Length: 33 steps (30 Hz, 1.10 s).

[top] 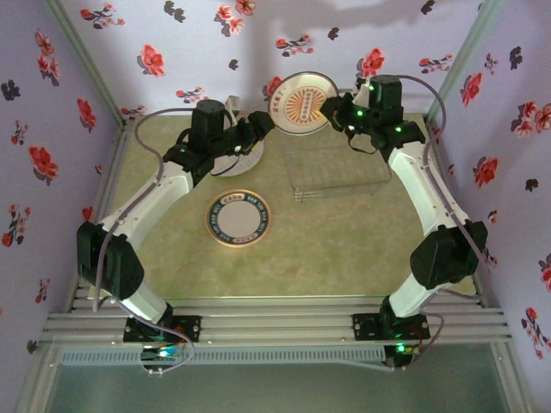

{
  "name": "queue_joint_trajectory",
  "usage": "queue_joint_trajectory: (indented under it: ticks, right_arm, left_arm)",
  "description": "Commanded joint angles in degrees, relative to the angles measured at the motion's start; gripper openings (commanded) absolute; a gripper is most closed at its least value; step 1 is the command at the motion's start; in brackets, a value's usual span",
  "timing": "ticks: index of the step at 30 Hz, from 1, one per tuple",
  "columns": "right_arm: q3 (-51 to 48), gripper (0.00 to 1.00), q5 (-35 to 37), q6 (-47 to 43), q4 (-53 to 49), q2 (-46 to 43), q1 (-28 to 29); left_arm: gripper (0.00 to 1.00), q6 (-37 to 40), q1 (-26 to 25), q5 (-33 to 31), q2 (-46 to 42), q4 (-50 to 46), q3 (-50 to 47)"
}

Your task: Unload the plates from the dish rack

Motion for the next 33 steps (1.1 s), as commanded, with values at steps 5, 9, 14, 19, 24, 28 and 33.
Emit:
queue_joint_trajectory:
  ticks: [5, 9, 14, 19, 24, 28, 33]
  right_arm:
    - [-2.5, 0.00, -5.8, 6.3, 8.2, -1.6, -0.4]
    - [-3.2, 0.00, -6.3, 8.0, 10.1, -1.6, -0.4]
    - [-4.4, 0.00, -6.7, 9.2, 11.0, -1.8, -0.3]
    - [-5.0, 0.00, -6.6, 8.0, 9.5, -2.3, -0.2]
    - [-5.9, 0.00, -6.3, 6.9, 8.3, -3.0, -0.2]
    - [-5.1, 0.02, -5.3, 4.2, 5.0, -3.3, -0.1]
    - [-4.2, 0.41, -2.2, -1.0, -0.4, -4.6, -0.1]
  left_arm:
    - [0.64, -1.7, -0.4, 0.7, 1.5, 3.7, 1.9]
    - [0.52, -2.1, -0.5, 0.7, 2.0, 3.9, 2.0]
    - [0.27, -2.8, -0.5, 0.8, 2.7, 4.6, 2.0]
    - [0.02, -3.9, -0.5, 1.4, 3.4, 5.9, 1.8]
    - [0.00, -4.1, -0.4, 1.8, 3.5, 6.6, 1.8]
    - [0.00, -3.8, -0.3, 2.0, 3.0, 7.1, 1.6]
    - [0.00, -3.9, 0.4, 2.2, 1.0, 8.7, 0.1]
